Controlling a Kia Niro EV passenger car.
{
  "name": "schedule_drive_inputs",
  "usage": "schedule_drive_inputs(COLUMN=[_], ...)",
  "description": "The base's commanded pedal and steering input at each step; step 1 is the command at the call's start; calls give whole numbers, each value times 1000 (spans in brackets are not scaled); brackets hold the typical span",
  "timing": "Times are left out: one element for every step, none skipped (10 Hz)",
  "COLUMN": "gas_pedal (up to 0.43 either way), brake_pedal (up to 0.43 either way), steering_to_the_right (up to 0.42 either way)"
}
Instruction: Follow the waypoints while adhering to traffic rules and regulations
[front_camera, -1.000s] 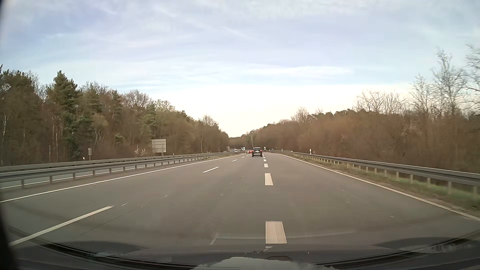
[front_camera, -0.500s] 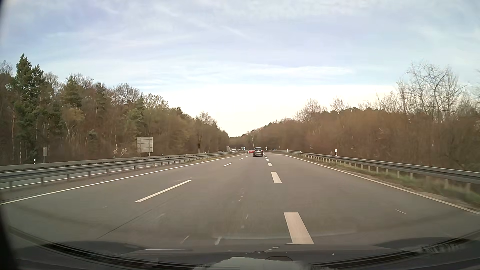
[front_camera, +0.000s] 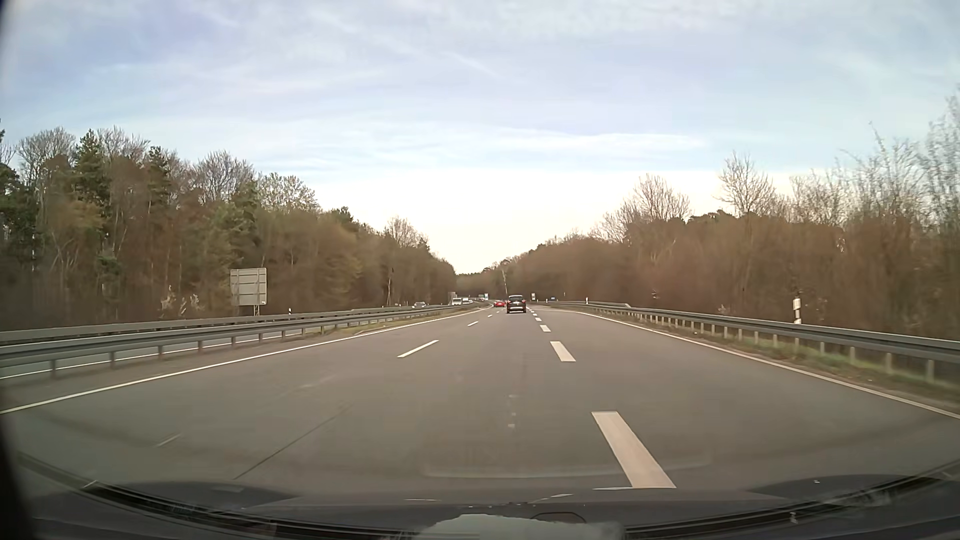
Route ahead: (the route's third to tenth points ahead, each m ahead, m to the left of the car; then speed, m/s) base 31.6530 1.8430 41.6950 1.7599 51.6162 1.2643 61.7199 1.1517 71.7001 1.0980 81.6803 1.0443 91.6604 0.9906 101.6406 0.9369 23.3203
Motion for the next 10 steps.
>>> schedule_drive_inputs(gas_pedal=[378, 378, 378, 378, 378, 378, 378, 378, 378, 378], brake_pedal=[0, 0, 0, 0, 0, 0, 0, 0, 0, 0], steering_to_the_right=[2, 3, 3, 3, 3, 2, 2, 2, 2, 2])
